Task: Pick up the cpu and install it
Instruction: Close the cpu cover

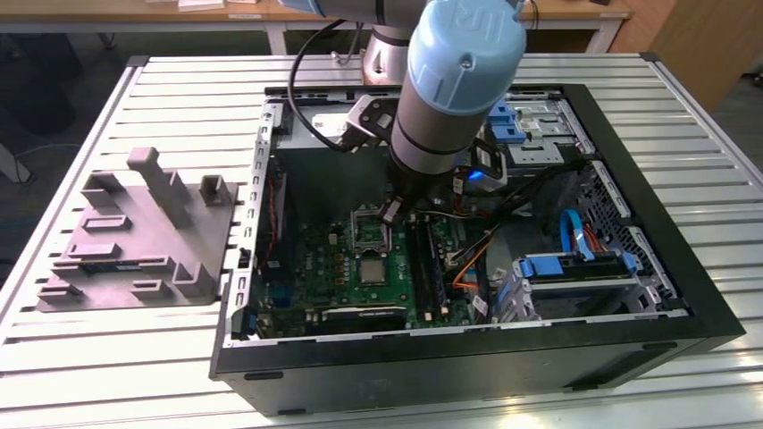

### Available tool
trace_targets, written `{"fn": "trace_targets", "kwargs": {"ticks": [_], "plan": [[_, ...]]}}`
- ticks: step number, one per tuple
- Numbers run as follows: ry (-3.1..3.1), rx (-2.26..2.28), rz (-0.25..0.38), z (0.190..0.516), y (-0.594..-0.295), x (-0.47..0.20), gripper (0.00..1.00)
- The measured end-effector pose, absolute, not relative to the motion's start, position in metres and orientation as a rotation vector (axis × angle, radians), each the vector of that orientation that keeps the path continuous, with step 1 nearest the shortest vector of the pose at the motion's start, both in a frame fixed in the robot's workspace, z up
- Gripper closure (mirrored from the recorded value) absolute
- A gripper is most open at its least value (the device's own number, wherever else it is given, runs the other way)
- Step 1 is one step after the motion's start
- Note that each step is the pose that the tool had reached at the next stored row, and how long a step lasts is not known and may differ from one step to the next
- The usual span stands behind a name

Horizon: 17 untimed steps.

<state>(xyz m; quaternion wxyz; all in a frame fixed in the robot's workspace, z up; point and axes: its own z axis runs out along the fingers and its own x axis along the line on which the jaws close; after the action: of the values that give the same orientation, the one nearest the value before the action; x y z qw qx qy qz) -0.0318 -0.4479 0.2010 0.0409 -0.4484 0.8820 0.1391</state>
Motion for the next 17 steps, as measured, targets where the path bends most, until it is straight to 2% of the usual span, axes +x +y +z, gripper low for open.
{"fn": "trace_targets", "kwargs": {"ticks": [17], "plan": [[2.721,-1.323,0.423,0.1979,-0.4431,-0.0355,0.89]]}}
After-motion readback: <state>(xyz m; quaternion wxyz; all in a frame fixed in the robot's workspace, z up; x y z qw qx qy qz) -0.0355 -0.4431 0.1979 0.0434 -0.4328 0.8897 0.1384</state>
